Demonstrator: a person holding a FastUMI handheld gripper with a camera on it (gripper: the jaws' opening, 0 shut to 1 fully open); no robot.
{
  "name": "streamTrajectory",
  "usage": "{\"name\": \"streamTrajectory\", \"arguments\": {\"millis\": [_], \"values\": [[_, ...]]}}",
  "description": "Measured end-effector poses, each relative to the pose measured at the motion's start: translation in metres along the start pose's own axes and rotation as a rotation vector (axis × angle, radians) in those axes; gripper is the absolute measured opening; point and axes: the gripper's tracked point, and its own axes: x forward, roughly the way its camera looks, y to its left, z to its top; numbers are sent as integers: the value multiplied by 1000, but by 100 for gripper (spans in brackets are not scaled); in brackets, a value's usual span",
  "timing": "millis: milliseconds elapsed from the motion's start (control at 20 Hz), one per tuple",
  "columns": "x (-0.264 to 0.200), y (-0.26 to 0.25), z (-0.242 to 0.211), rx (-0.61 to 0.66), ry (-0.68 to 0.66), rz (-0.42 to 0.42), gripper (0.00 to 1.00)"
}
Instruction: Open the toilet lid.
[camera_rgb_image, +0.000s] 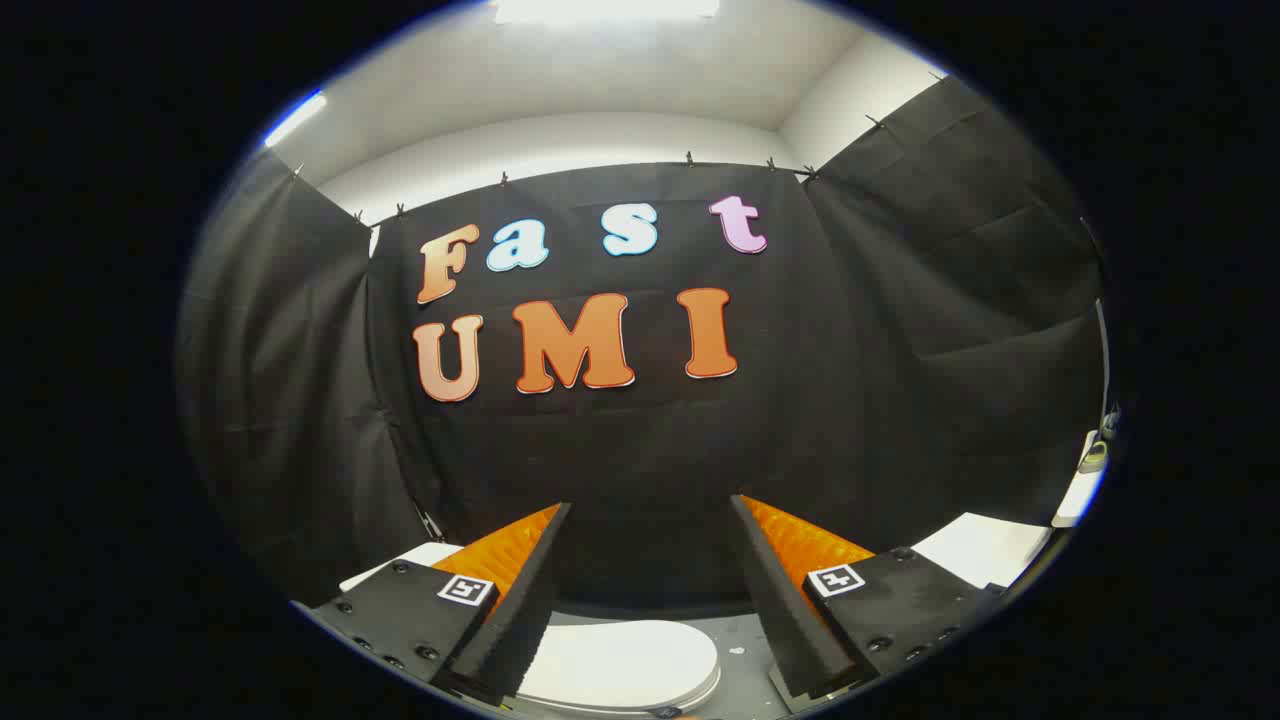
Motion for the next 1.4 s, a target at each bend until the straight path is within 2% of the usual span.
{"name": "streamTrajectory", "arguments": {"millis": [850,1400], "values": [[-2,-16,3,19,-18,-21,98],[-1,-10,-8,19,-8,-5,98]]}}
